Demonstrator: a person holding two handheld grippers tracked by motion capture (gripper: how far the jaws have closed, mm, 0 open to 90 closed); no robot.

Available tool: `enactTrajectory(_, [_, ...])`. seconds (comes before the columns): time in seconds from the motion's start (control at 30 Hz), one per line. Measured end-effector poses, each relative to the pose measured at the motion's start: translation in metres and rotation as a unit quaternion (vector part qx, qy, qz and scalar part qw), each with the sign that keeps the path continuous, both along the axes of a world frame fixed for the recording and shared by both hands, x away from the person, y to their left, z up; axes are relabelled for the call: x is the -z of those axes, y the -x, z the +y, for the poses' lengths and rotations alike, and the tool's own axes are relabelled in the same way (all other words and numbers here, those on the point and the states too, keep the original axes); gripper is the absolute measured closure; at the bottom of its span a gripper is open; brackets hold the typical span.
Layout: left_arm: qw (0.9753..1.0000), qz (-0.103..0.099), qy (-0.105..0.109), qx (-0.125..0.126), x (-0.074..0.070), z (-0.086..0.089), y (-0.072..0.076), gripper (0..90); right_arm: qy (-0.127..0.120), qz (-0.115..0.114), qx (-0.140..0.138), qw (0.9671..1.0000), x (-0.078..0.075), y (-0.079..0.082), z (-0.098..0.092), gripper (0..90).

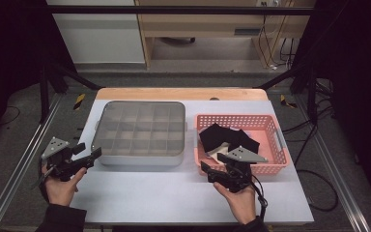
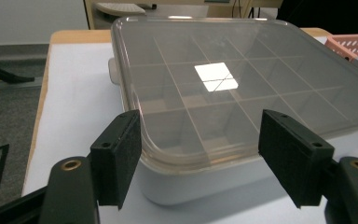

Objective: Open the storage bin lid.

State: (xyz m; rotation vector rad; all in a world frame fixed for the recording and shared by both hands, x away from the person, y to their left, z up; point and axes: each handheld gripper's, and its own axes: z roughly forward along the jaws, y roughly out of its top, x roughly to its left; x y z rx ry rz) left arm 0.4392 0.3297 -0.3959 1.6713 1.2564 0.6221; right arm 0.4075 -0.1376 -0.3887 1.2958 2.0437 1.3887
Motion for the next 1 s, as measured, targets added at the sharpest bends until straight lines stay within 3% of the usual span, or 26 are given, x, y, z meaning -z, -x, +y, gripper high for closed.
enactTrajectory(0.23, [1.0000, 0.005, 0.001, -0.004, -0.005, -0.003, -0.014, 31.5, 0.010, -0.004, -0.012, 0.9999, -0.005, -0.012, 0.019, 31.0])
enactTrajectory(0.57, [1.0000, 0.000, -0.005, 0.002, -0.011, -0.008, -0.024, 33.4, 0.003, -0.004, -0.021, 0.9998, -0.011, -0.034, 0.045, 30.5])
enactTrajectory(1.0, [1.0000, 0.002, 0.002, -0.007, -0.015, 0.001, -0.041, 34.6, 0.007, -0.002, -0.006, 1.0000, -0.015, -0.073, 0.063, 33.2])
